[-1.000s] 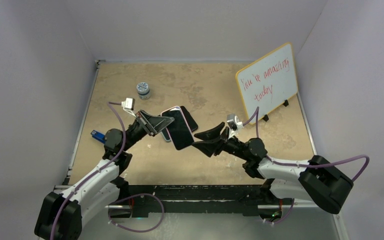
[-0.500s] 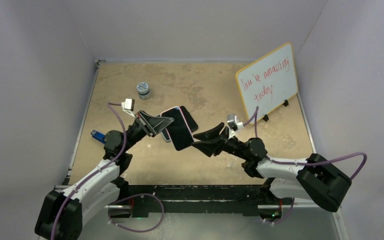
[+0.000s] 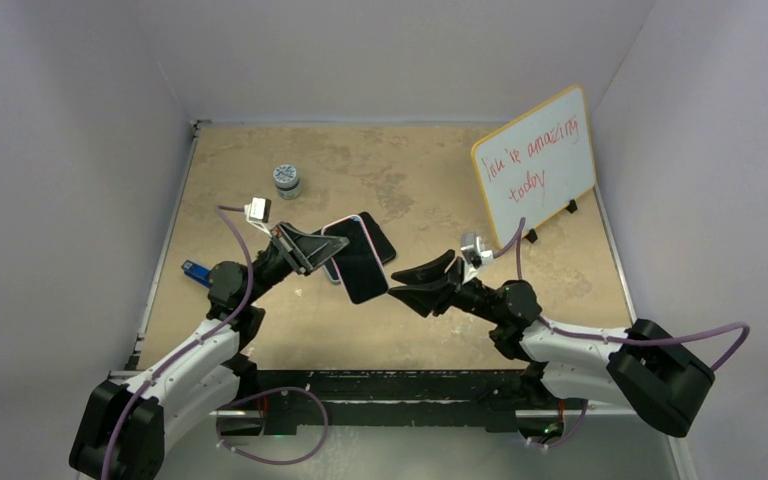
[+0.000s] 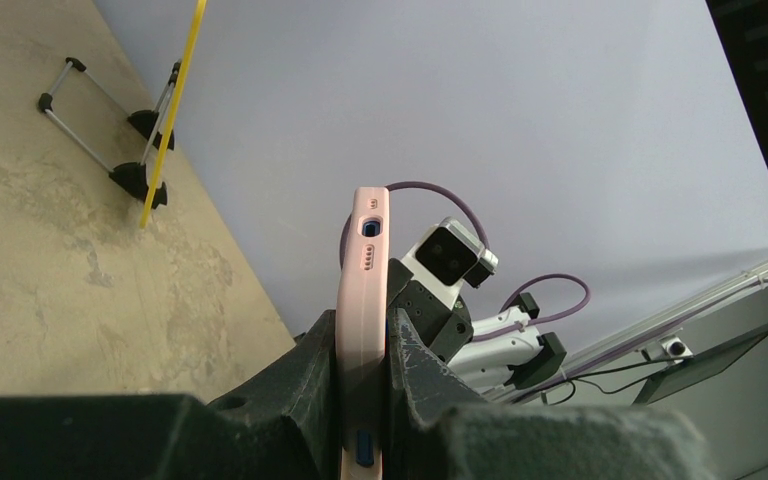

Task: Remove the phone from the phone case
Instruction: Remove the phone case from the phone.

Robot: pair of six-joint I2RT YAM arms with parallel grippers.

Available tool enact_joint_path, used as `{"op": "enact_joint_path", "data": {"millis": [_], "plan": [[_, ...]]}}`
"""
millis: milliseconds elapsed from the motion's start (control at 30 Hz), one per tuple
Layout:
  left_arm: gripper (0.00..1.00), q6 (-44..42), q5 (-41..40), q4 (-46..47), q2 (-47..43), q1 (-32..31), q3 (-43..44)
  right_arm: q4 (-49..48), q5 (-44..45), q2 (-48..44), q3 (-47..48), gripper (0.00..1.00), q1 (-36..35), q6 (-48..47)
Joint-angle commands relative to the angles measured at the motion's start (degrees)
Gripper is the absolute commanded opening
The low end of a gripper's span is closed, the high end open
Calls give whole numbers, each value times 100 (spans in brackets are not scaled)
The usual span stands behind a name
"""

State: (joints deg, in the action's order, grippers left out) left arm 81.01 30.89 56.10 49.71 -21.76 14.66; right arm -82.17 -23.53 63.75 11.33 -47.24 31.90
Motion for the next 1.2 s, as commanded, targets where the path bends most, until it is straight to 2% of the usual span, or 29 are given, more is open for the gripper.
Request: {"op": "enact_joint_path", "data": {"millis": [0, 300, 533, 867, 1167], "plan": [[0, 152, -1, 604, -100, 5, 156, -196, -37, 96, 88, 42, -2, -130], [0, 222, 78, 797, -73, 2, 149, -491, -87, 422, 164, 36, -2, -36], [0, 151, 240, 956, -4, -41, 199, -391, -112, 435, 359, 37, 1, 15], [0, -345, 312, 989, 305, -701, 291, -366, -346, 568, 760, 38, -2, 229], [0, -665, 259, 955, 598, -1067, 168, -250, -119, 444, 829, 38, -2, 294]]}}
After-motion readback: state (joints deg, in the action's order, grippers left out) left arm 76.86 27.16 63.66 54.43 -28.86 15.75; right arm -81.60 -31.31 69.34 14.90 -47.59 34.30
